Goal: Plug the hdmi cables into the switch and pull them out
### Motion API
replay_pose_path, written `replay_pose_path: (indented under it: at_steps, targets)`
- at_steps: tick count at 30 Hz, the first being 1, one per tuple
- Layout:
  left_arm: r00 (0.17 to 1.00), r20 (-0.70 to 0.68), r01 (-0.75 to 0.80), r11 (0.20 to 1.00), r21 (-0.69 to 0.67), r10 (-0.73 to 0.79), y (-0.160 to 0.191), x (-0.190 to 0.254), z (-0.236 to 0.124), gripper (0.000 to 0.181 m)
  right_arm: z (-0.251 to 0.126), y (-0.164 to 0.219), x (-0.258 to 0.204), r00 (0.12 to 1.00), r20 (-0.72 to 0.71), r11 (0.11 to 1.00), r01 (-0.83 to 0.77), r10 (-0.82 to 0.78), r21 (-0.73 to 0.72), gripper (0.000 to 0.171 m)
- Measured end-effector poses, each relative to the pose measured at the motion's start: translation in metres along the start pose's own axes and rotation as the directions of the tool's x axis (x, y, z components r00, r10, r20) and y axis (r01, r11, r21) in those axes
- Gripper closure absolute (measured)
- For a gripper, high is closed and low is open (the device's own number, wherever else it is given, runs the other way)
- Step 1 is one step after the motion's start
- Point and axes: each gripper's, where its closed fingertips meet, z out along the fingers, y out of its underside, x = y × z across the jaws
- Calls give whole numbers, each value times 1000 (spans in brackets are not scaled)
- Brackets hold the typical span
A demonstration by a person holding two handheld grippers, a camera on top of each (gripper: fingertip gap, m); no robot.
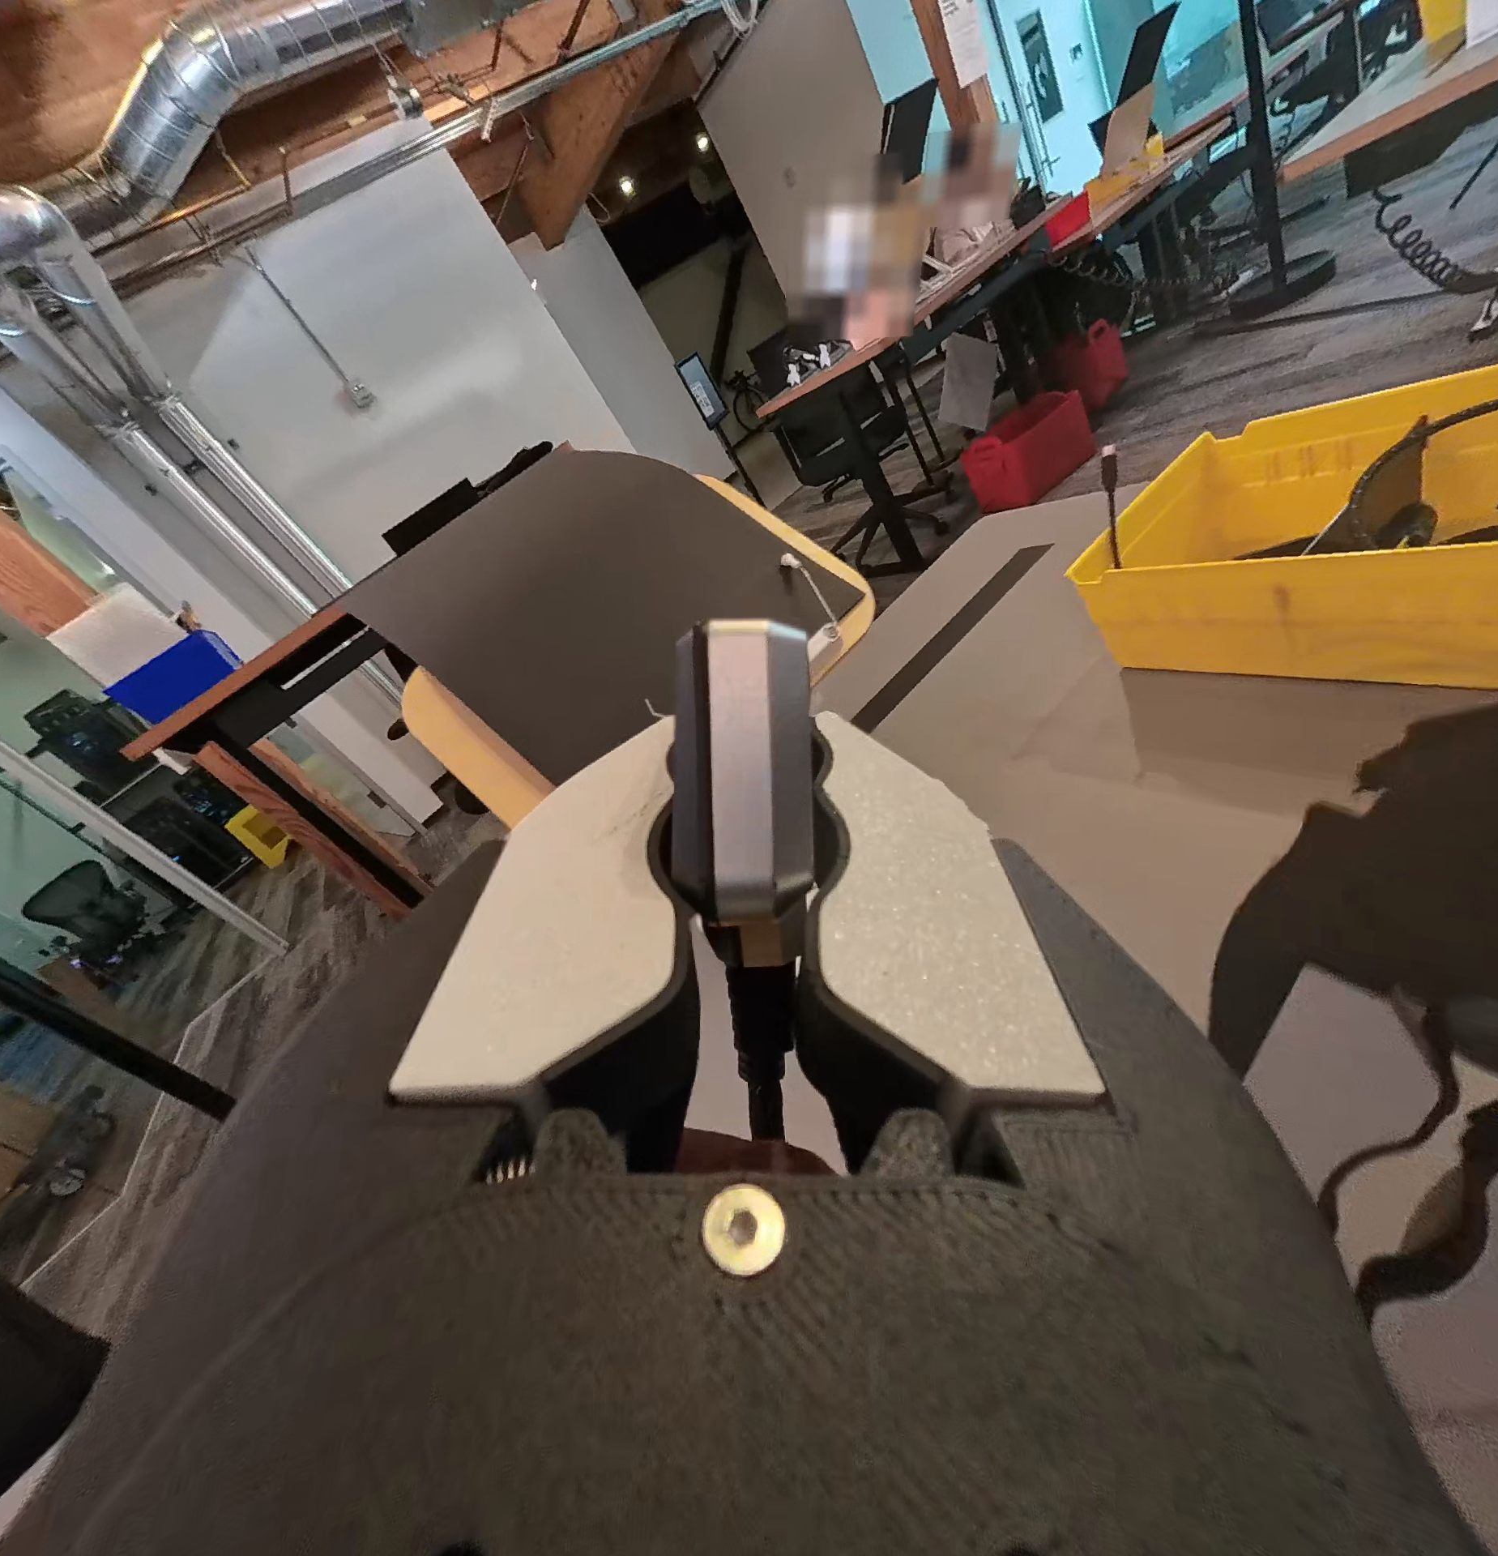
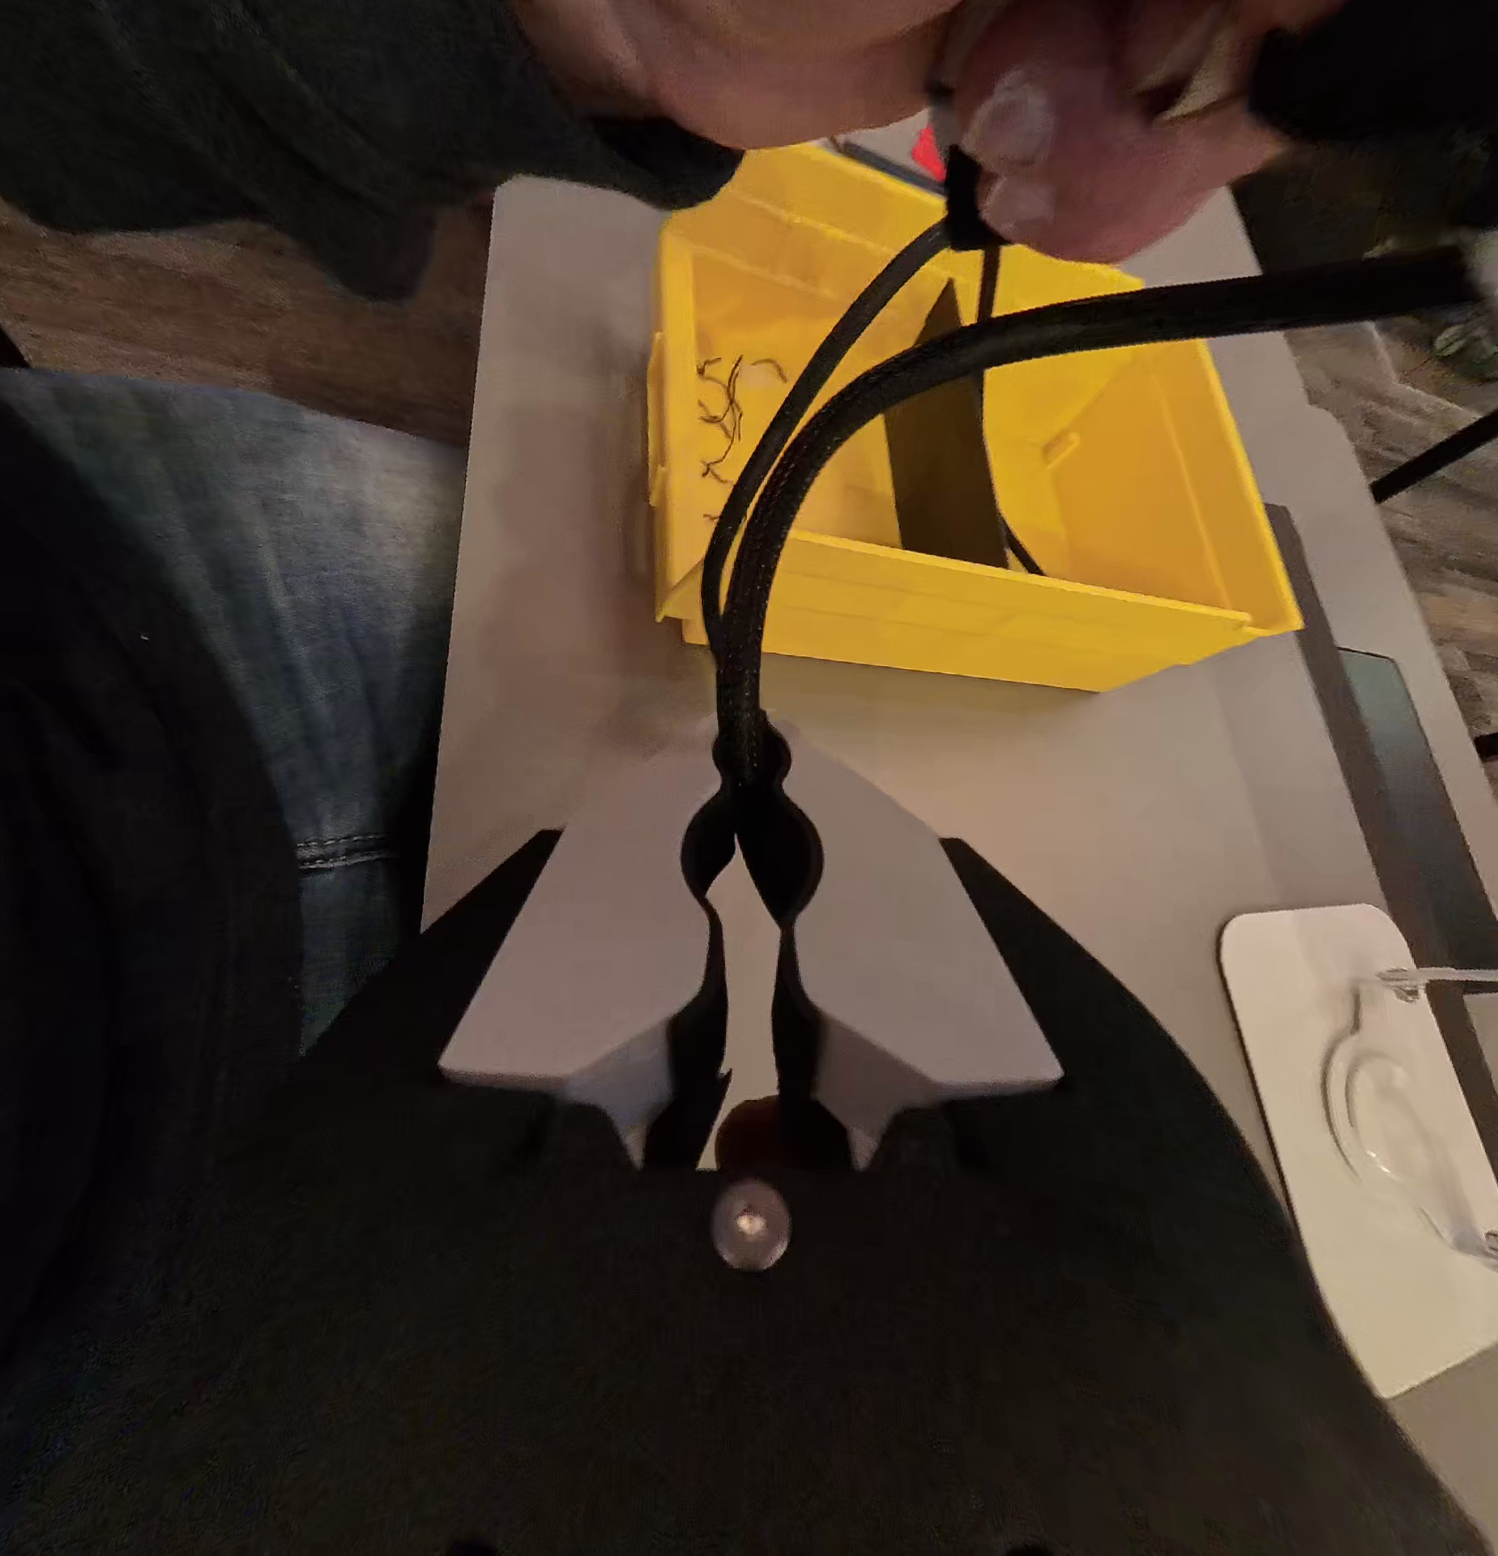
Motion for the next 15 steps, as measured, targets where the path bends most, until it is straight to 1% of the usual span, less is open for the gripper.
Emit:
replay_pose_path:
  at_steps: [2,7,10,11,13,15]
  targets:
    - [1000,2,15,999,-31,-15,3,-7,0,158,-15,-7,10,1000,-24,1000,-7,8,27,171]
    - [997,-11,79,997,-6,-79,-9,-28,-10,148,-57,-20,44,989,-145,999,43,-39,22,171]
    - [992,-27,121,992,20,-121,-25,-42,-23,129,-90,-21,78,966,-256,1000,25,-22,8,171]
    - [990,-31,136,990,34,-135,-31,-47,-29,126,-101,-19,90,957,-290,1000,27,-29,-10,171]
    - [991,7,135,989,64,-136,-41,-63,-40,126,-118,-11,108,936,-345,996,47,-71,-75,171]
    - [992,51,111,991,74,-115,-46,-77,-50,127,-129,-10,116,934,-351,996,44,-70,-82,171]
